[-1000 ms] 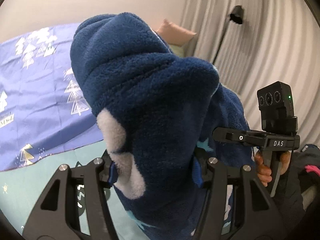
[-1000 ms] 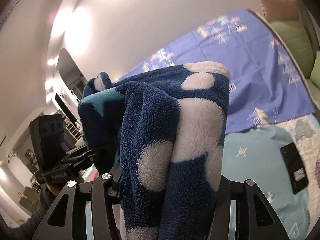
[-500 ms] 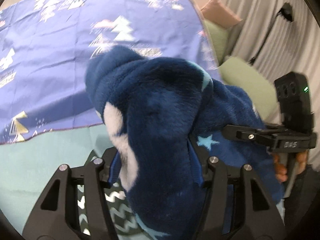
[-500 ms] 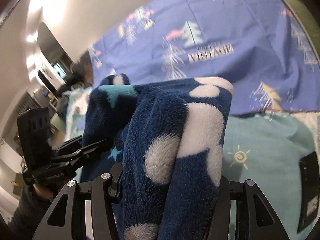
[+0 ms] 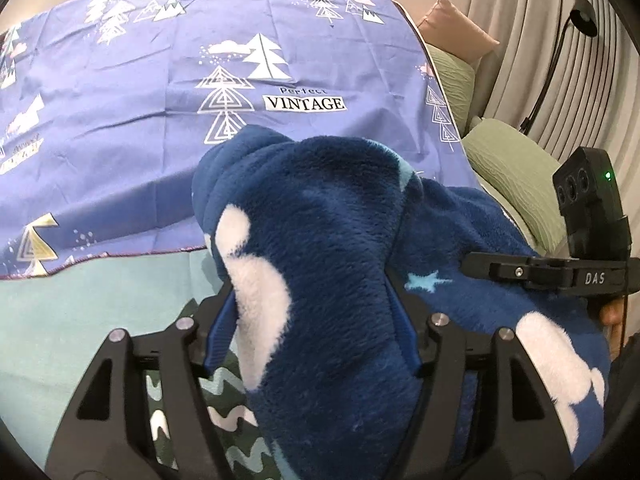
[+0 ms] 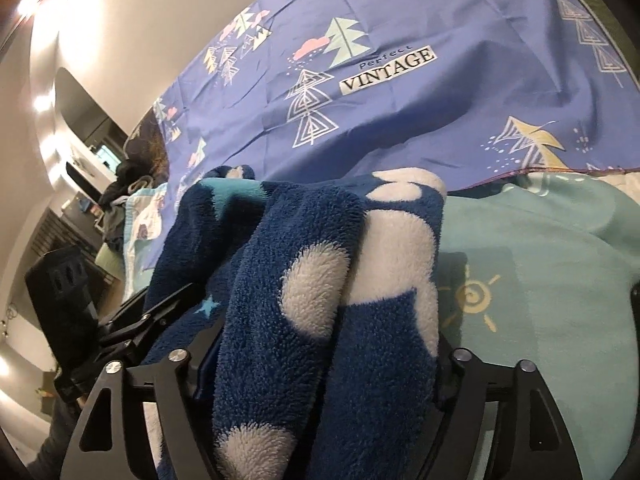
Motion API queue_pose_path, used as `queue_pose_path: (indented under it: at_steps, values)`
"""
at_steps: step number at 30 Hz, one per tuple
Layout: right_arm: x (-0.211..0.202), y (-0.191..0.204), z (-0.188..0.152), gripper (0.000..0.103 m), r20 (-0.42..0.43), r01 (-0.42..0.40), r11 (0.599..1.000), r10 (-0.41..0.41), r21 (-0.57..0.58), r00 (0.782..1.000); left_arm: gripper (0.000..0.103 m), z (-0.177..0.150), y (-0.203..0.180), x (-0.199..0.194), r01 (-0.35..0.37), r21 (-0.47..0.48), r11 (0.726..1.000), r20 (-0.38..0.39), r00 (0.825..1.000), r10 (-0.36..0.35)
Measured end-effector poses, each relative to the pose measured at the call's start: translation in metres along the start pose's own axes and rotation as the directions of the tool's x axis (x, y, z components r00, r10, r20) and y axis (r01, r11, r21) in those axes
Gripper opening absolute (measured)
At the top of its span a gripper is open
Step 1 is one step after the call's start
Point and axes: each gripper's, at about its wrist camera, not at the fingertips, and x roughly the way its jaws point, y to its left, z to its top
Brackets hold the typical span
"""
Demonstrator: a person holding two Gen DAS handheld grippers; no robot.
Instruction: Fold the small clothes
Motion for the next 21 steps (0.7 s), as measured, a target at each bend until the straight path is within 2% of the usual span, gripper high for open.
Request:
queue_pose_path:
  at_steps: [3, 5, 10, 13, 18, 21]
  values:
    - [-0.018, 0.006, -0.003, 0.082, 0.021, 0.052, 0.999, -0.052, -0.003, 0.998, 0.070, 0.001, -0.007, -0.014, -0.049, 0.036, 0.998, 0.056, 0.997, 0.047]
    - [-0.038, 0.017, -0.009, 0.083, 0.049, 0.123, 0.992, -0.121, -0.023, 0.991, 0.071, 0.002, -0.011, -0.024, -0.079, 0.057, 0.995, 0.085, 0.994, 0.074]
    - [-0.097, 0.049, -0.043, 0.083, 0.132, 0.339, 0.939, -0.330, -0.055, 0.935, 0.078, 0.001, -0.023, -0.064, -0.126, 0.140, 0.982, 0.127, 0.986, 0.109]
    - [-0.130, 0.073, -0.072, 0.083, 0.169, 0.372, 0.925, -0.356, -0.073, 0.919, 0.080, -0.006, -0.035, -0.098, -0.137, 0.178, 0.974, 0.151, 0.982, 0.111]
    - [-0.174, 0.117, -0.127, 0.083, 0.206, 0.361, 0.928, -0.338, -0.086, 0.918, 0.083, -0.020, -0.058, -0.155, -0.122, 0.202, 0.972, 0.173, 0.981, 0.087]
    - [-0.197, 0.147, -0.162, 0.083, 0.220, 0.392, 0.918, -0.370, -0.065, 0.902, 0.084, -0.034, -0.073, -0.196, -0.119, 0.218, 0.969, 0.180, 0.980, 0.080]
